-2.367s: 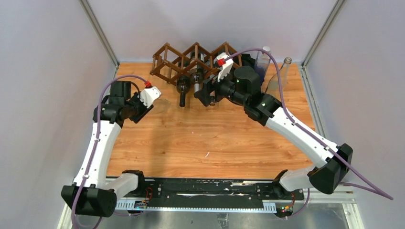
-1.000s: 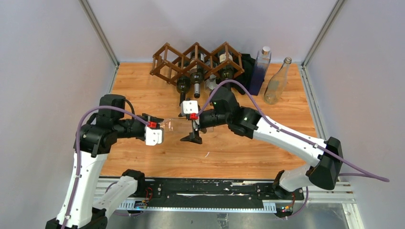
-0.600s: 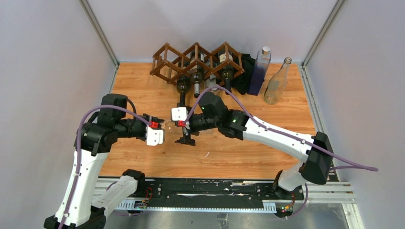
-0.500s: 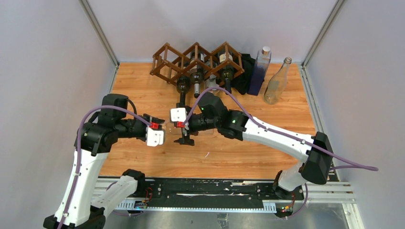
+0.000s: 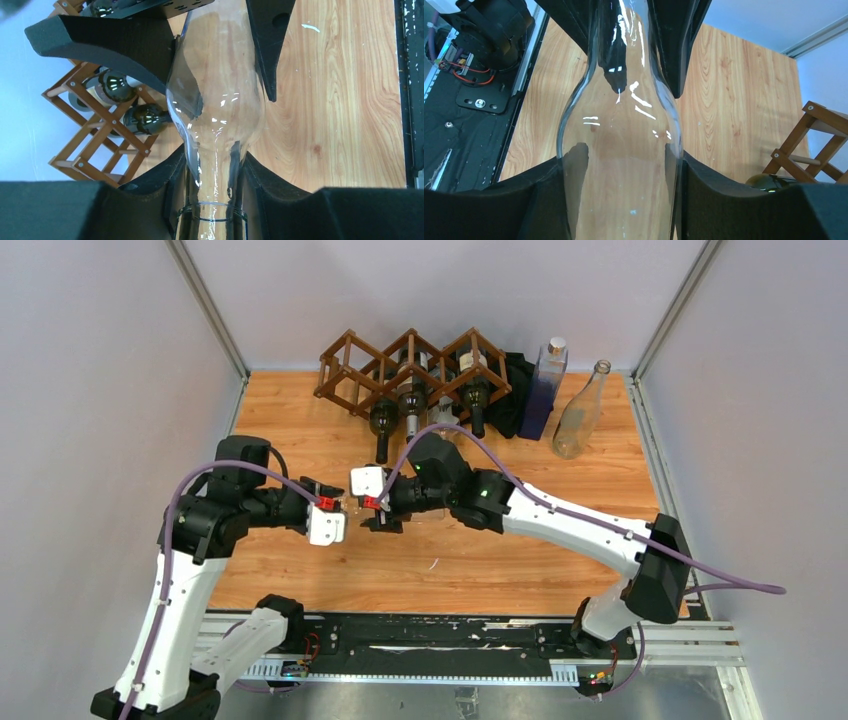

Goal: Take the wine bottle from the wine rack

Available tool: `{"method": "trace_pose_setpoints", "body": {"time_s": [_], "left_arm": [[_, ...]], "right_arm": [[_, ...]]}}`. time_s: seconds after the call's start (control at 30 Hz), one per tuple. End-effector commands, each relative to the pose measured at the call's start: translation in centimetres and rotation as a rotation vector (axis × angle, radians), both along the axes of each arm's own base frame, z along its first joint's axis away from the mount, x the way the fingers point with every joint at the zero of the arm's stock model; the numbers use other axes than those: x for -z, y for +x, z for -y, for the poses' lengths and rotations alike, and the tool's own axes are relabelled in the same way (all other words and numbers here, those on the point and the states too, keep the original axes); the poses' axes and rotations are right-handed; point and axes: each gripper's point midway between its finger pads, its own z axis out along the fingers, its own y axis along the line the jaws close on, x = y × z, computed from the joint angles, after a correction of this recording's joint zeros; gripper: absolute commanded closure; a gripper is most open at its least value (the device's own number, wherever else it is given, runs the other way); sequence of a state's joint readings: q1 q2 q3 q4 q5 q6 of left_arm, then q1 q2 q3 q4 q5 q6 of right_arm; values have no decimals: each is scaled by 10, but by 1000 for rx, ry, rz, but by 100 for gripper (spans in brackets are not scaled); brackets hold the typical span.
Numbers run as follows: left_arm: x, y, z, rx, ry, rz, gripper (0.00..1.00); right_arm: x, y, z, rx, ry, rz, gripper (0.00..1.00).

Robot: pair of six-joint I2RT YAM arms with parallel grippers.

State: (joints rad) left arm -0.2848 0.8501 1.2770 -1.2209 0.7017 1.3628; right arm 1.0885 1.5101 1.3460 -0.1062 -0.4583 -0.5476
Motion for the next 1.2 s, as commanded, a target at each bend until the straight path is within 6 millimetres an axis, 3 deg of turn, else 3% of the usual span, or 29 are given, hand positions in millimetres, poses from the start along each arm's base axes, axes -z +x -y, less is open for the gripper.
{"method": "trace_pose_setpoints", "body": {"time_s": [0.0, 0.03, 0.07, 0.13, 0.17, 0.4, 0.67, 0.87, 1.07, 1.17], "left_arm": [[-24, 0, 13, 77, -54, 78, 100], [-26, 0, 13, 79, -54, 86, 91], [-28, 1, 13, 77, -54, 91, 65], [-29, 1, 13, 67, -60, 82, 5], [-29, 0, 13, 62, -65, 74, 1], [-38, -8, 19, 1, -169, -44, 0], [-84, 29, 28, -283, -586, -103, 0], [-68, 32, 36, -355, -685, -295, 0], [-69, 25, 53, -308, -769, -473, 0], [-73, 16, 61, -251, -794, -534, 0]], "right_arm": [[-8, 8, -13, 27, 0, 8, 88], [-8, 10, -14, 38, -5, 7, 98], [-7, 14, -15, 60, -7, 1, 100], [-9, 22, -14, 105, -1, 0, 100], [-12, 25, -13, 123, 16, -5, 100], [-56, 60, 17, 256, 287, -166, 100], [-92, 94, 69, 412, 567, -358, 100], [-144, 86, 84, 378, 781, -397, 100], [-196, 62, 82, 203, 945, -510, 100], [-211, 50, 81, 117, 998, -571, 100]]}}
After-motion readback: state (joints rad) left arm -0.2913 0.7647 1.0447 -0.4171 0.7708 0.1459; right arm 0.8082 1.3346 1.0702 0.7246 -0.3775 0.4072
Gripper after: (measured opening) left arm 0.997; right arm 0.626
